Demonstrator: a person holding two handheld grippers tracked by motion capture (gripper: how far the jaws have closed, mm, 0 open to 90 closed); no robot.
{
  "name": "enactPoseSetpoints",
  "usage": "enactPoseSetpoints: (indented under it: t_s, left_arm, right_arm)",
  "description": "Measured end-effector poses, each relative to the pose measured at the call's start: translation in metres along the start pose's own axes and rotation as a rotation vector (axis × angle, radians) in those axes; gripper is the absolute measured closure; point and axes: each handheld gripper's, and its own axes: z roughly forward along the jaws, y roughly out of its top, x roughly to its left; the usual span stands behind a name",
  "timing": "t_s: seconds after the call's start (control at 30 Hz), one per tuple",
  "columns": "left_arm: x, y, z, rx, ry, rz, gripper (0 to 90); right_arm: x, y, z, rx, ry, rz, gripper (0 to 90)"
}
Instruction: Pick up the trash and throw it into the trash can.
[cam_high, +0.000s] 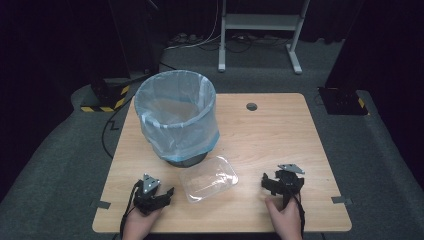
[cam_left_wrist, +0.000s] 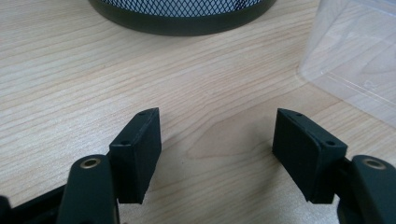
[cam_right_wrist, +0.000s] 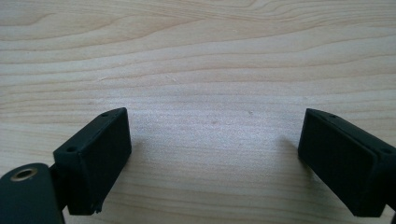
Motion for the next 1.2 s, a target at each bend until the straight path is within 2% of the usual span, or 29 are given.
enactPoseSetpoints:
  t_s: [0.13, 0.33, 0.37, 0.4, 0.43, 0.47, 0.5, 0.53, 0.57, 0.6, 0.67, 0.77, 0.9, 0.97, 1.0, 1.03, 1.07, 1.1, 1.13, 1.17, 1.2]
  left_arm:
    - [0.000, 0.001, 0.001, -0.001, 0.000, 0.004, 32.4]
    - [-0.001, 0.002, 0.002, 0.001, -0.012, 0.010, 29.9]
    - [-0.002, 0.002, 0.001, -0.005, -0.013, 0.017, 34.7]
    - [-0.003, 0.003, 0.000, -0.005, -0.023, 0.026, 48.4]
    - [-0.005, 0.005, 0.000, 0.003, -0.021, 0.057, 61.2]
    - [-0.007, 0.008, 0.001, 0.007, -0.003, 0.088, 66.2]
    - [-0.008, 0.011, 0.003, 0.006, -0.017, 0.070, 69.7]
    - [-0.008, 0.015, 0.004, -0.001, -0.037, 0.056, 70.6]
    - [-0.010, 0.019, 0.006, -0.006, -0.037, 0.049, 70.8]
    - [-0.011, 0.023, 0.009, -0.012, -0.022, 0.049, 70.8]
    - [-0.010, 0.028, 0.013, -0.016, -0.018, 0.034, 70.6]
    - [-0.010, 0.032, 0.020, -0.021, -0.016, 0.007, 70.3]
    - [-0.017, 0.037, 0.022, -0.028, -0.050, 0.031, 69.9]
    - [-0.021, 0.037, 0.023, -0.031, -0.056, 0.024, 69.6]
    - [-0.029, 0.038, 0.024, -0.025, -0.074, 0.041, 69.5]
    - [-0.036, 0.038, 0.025, -0.027, -0.104, 0.041, 69.3]
    - [-0.042, 0.038, 0.026, -0.022, -0.114, 0.074, 68.8]
    - [-0.052, 0.037, 0.027, -0.027, -0.145, 0.071, 68.4]
    - [-0.059, 0.038, 0.028, -0.017, -0.153, 0.129, 68.0]
    - [-0.069, 0.038, 0.029, -0.012, -0.171, 0.169, 67.2]
    - [-0.078, 0.037, 0.032, -0.012, -0.170, 0.217, 65.9]
  right_arm:
    - [-0.005, 0.002, 0.002, -0.001, 0.025, -0.026, 9.1]
    - [-0.008, -0.004, -0.006, -0.007, 0.150, -0.073, 9.1]
    - [-0.008, -0.005, -0.008, -0.008, 0.190, -0.080, 9.3]
    - [-0.008, -0.007, -0.012, -0.010, 0.236, -0.085, 10.6]
    - [-0.007, -0.009, -0.015, -0.040, 0.229, -0.089, 14.6]
    - [-0.006, -0.010, -0.018, -0.058, 0.242, -0.096, 17.1]
    - [-0.005, -0.012, -0.022, -0.076, 0.257, -0.104, 21.2]
    - [-0.003, -0.013, -0.026, -0.096, 0.271, -0.113, 28.6]
    - [0.000, -0.014, -0.029, -0.103, 0.303, -0.120, 35.3]
    - [0.002, -0.015, -0.032, -0.115, 0.314, -0.138, 38.3]
    - [0.005, -0.016, -0.036, -0.116, 0.339, -0.134, 44.2]
    - [0.011, -0.019, -0.039, -0.113, 0.365, -0.143, 45.6]
    - [0.026, -0.023, -0.039, -0.094, 0.398, -0.174, 46.2]
    - [0.033, -0.023, -0.039, -0.088, 0.412, -0.185, 47.0]
    - [0.037, -0.023, -0.039, -0.087, 0.419, -0.190, 47.3]
    - [0.040, -0.023, -0.038, -0.087, 0.422, -0.195, 47.7]
    - [0.042, -0.023, -0.038, -0.077, 0.426, -0.203, 47.7]
    - [0.044, -0.023, -0.036, -0.077, 0.426, -0.215, 47.7]
    - [0.046, -0.023, -0.036, -0.078, 0.421, -0.211, 47.7]
    - [0.045, -0.022, -0.036, -0.074, 0.416, -0.214, 47.9]
    - [0.045, -0.022, -0.034, -0.085, 0.406, -0.218, 47.9]
